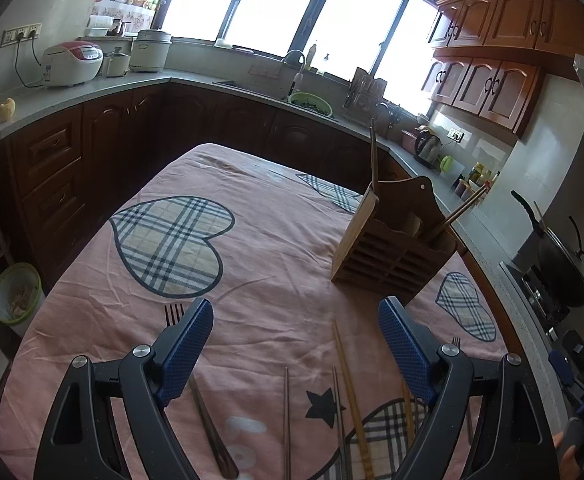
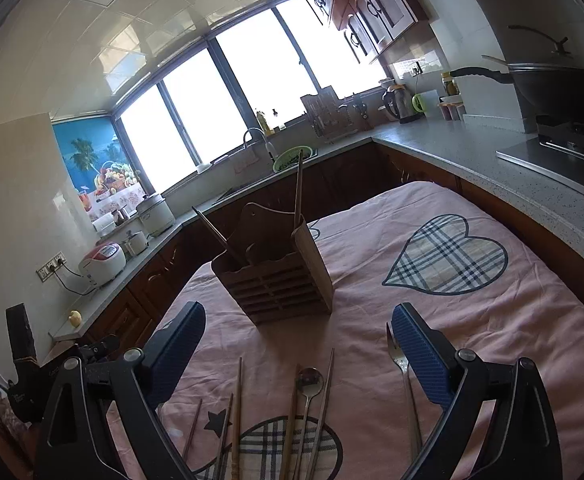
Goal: Organize utensils
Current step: 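Withdraw both open tools from the holder toward the table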
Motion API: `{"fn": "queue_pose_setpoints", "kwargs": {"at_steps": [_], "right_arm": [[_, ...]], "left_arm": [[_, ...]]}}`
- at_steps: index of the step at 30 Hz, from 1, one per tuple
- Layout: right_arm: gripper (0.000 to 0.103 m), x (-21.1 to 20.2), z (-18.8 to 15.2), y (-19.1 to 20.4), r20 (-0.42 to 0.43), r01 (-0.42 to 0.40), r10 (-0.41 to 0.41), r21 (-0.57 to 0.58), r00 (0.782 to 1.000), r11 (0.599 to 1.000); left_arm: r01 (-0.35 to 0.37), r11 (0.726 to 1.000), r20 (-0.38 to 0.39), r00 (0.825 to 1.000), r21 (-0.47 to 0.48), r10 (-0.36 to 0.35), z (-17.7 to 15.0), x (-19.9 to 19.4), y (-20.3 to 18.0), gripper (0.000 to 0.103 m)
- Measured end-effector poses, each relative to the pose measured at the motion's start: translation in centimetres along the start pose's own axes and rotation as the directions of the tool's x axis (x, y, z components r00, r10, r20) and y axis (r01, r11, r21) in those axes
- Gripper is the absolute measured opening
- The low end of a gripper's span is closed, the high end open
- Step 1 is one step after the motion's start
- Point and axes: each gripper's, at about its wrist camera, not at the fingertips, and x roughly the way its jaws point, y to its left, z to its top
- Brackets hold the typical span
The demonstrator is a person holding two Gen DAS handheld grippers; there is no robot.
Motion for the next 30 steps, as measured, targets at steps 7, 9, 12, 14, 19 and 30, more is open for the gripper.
{"fn": "queue_pose_setpoints", "kwargs": {"at_steps": [7,9,12,14,19,30], "right_arm": [[0.096,-0.4,-2.4,0.4,-0.037,0.004,-0.005,-0.021,0.999,1.000],[0.096,-0.4,-2.9,0.3,-0.046,0.002,-0.003,-0.023,0.999,1.000],[0.096,-0.1,-3.8,0.3,-0.066,0.004,-0.006,-0.029,0.998,1.000],[0.096,0.2,-4.2,0.3,-0.082,0.002,-0.005,-0.032,0.997,0.999],[0.096,1.1,-4.7,0.3,-0.108,0.009,-0.014,-0.044,0.994,0.999],[0.095,3.3,-5.4,0.6,-0.171,0.003,-0.014,-0.063,0.985,0.998]], "left_arm": [[-0.024,1.000,-0.035,0.999,0.005,0.024,-1.4,-0.6,0.4,0.085],[-0.030,0.999,-0.049,0.998,0.010,0.031,-1.8,-0.5,0.4,0.085],[-0.039,0.999,-0.074,0.996,0.013,0.040,-2.3,-0.2,0.5,0.085],[-0.045,0.999,-0.092,0.995,0.016,0.047,-2.3,0.1,0.5,0.085],[-0.058,0.998,-0.125,0.990,0.029,0.061,-2.3,1.4,0.4,0.085],[-0.083,0.994,-0.195,0.976,0.068,0.095,-2.5,3.9,0.2,0.084]]}}
